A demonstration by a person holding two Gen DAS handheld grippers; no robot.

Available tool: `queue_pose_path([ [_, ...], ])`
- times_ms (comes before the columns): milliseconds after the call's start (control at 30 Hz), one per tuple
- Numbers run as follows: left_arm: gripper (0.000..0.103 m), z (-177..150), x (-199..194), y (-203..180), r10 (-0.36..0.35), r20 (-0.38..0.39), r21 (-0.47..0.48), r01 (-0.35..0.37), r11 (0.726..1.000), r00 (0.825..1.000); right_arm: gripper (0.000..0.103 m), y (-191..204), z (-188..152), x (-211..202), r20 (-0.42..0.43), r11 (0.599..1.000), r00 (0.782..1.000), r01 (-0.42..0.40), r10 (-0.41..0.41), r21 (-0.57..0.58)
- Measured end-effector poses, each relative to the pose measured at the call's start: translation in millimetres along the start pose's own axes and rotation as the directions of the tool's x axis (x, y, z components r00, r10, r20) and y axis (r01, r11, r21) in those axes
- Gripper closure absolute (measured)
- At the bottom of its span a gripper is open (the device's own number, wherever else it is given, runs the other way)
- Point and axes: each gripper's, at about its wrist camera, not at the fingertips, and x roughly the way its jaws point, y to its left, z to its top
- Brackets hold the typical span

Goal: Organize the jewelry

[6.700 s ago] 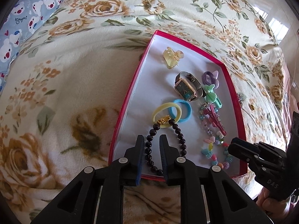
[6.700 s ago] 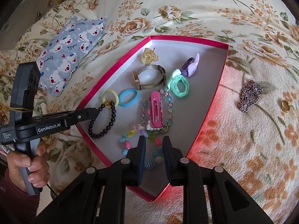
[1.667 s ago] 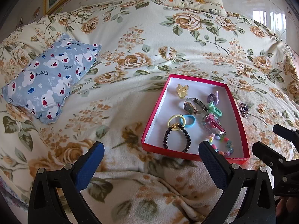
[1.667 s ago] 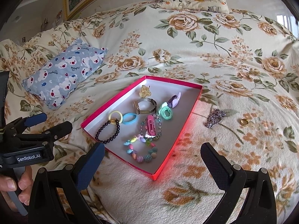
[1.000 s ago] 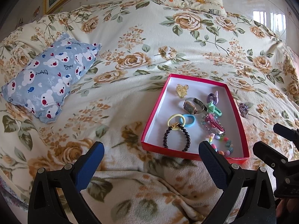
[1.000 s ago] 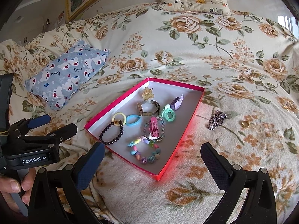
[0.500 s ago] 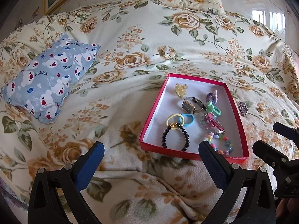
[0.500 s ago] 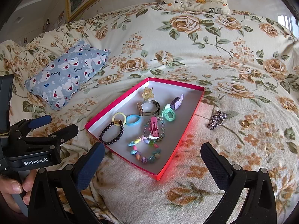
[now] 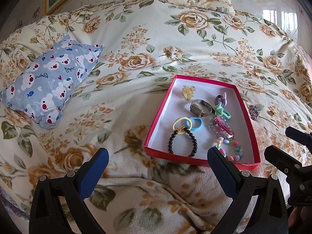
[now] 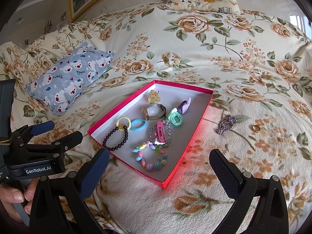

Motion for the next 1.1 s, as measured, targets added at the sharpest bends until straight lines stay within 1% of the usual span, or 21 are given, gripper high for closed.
queue_pose_path([
  [500,0.001,-1,5,-1,-0.005,-0.006,-0.002,0.005,1.0,1.0,0.0,-1,-3,3,-0.006,1.0,1.0,-0.001,0.001,0.006],
  [1100,0.001,2,20,-9,-0.014,-0.039,0.021,0.014,1.0,0.999,0.0,-13,-3,17,-0.039,1.0,0.999,-0.013,0.015,0.027],
])
